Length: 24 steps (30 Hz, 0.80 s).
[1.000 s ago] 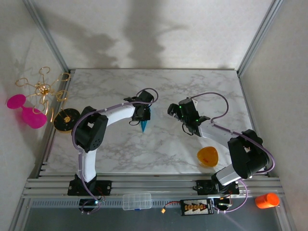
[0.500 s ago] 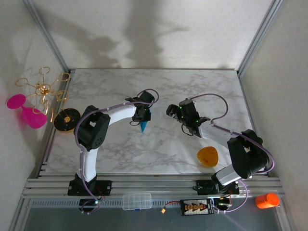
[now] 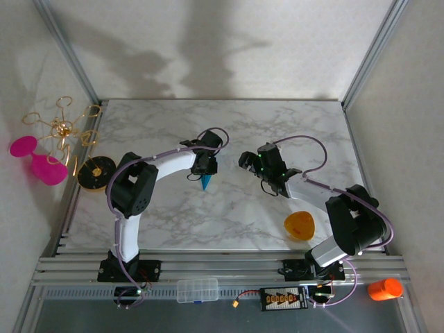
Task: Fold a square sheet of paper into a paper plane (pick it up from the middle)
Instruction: Move the paper plane to the top-center of the table.
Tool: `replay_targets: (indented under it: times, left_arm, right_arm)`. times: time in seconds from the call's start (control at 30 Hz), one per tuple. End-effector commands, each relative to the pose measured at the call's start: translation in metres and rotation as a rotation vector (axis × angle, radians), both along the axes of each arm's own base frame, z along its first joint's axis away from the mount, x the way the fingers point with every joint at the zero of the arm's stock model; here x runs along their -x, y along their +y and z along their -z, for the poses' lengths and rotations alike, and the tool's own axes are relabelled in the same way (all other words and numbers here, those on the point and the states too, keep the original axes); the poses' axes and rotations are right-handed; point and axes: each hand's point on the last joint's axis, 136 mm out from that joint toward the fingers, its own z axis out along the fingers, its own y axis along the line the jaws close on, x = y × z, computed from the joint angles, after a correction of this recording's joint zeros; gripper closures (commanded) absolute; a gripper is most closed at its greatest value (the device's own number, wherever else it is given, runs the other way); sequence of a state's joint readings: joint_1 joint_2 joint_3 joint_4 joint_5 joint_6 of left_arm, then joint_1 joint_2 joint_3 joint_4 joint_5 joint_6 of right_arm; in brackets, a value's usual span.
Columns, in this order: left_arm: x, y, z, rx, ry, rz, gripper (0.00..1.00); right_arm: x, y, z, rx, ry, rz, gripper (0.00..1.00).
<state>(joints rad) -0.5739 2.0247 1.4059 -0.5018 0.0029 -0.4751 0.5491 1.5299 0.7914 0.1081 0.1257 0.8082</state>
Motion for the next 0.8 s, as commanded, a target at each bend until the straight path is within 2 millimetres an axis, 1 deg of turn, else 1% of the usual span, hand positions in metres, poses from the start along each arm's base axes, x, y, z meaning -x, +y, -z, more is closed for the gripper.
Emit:
replay_targets:
  times: [0.0,0.2,0.3,0.53,0.77]
  left_arm:
    - [-0.002,0.007,-0.014,-0.001,-0.012,-0.026,0.72]
    - [-0.002,0.01,-0.011,-0.02,-0.007,-0.026,0.72]
    - [-0.003,0.011,-0.012,-0.024,-0.012,-0.028,0.76]
    - [-0.009,0.009,-0.027,0.006,-0.055,-0.035,0.85]
    - [-0.009,0.014,-0.028,0.007,-0.059,-0.042,0.93]
  right_arm:
    - [-0.003,0.003,0.004,-0.024,0.011,0.001,0.06]
    - [-0.003,0.005,0.006,-0.029,0.018,-0.004,0.06]
    - [-0.004,0.006,0.006,-0.032,0.02,-0.008,0.07]
    - [-0.003,0.013,0.008,-0.051,0.027,-0.032,0.07]
    - [-0.003,0.016,0.01,-0.064,0.035,-0.045,0.08]
